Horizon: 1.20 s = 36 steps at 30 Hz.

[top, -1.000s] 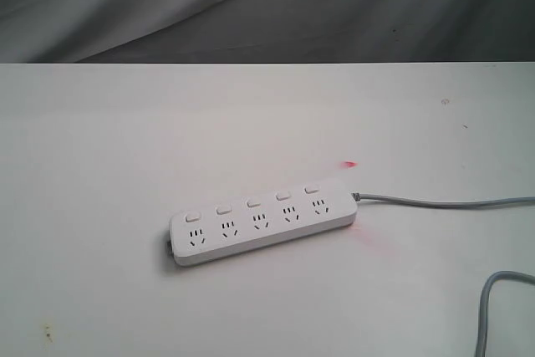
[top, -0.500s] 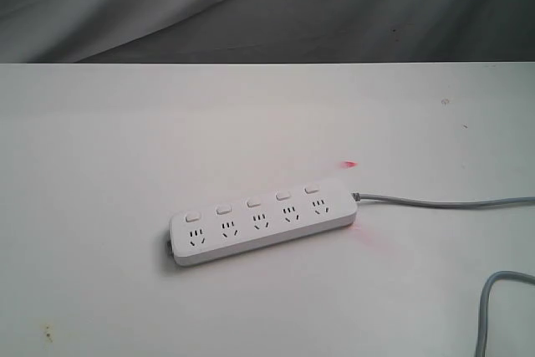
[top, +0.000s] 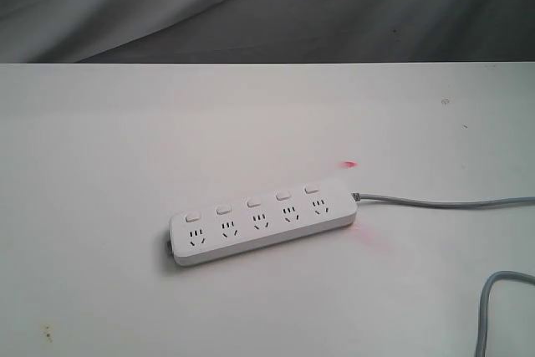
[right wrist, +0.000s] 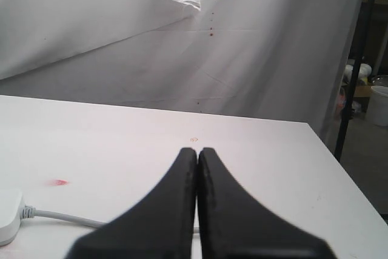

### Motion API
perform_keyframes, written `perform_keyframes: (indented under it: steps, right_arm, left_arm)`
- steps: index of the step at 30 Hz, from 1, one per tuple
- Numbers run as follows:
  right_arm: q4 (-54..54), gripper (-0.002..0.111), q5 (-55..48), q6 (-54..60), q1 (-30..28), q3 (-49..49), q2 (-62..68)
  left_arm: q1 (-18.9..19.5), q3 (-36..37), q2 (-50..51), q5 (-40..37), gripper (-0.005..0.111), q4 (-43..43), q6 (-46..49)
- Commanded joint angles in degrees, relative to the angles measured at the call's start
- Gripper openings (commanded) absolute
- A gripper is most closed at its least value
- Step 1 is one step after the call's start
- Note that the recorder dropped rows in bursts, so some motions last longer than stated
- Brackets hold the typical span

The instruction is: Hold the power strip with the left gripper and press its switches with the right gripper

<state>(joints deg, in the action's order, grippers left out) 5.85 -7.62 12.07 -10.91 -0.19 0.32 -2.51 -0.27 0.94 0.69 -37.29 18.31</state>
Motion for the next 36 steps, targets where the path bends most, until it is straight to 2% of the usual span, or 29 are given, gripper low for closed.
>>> perform_keyframes:
  steps: [1, 4, 6, 12, 18, 21, 27, 36]
  right_arm:
    - [-0.4, 0.000, -0.2, -0.2, -0.5, 0.2, -0.3]
    - [-0.4, 0.000, -0.2, -0.2, -0.5, 0.2, -0.3]
    - [-0.4, 0.000, -0.2, -0.2, -0.5, 0.2, -0.3]
    - [-0.4, 0.000, -0.2, -0.2, -0.5, 0.2, -0.3]
    - [-0.4, 0.000, -0.2, -0.2, -0.5, 0.2, -0.3]
    - [-0.4, 0.000, -0.2, -0.2, -0.5, 0.2, -0.3]
    - [-0.4, 0.000, -0.2, -0.2, -0.5, 0.2, -0.3]
    - [-0.4, 0.000, -0.2, -0.2, -0.5, 0.2, -0.3]
  left_arm:
    - [-0.3, 0.3, -0.3, 0.7, 0.002, -4.7, -2.3]
    - [-0.3, 0.3, -0.3, 0.1, 0.002, -8.8, -2.7]
    - [-0.3, -0.6, 0.0, -4.3, 0.001, -8.6, -2.7]
    - [-0.3, -14.2, 6.7, -18.5, 0.000, -6.2, -0.4]
    - [-0.3, -30.4, 25.6, -40.7, 0.000, -4.4, 17.5]
    - [-0.3, -36.8, 36.9, -46.4, 0.000, -4.1, 27.7]
    - [-0.3, -43.0, 52.2, -46.8, 0.000, -4.1, 37.8]
    - [-0.3, -43.2, 64.8, -47.0, 0.000, -4.0, 62.0]
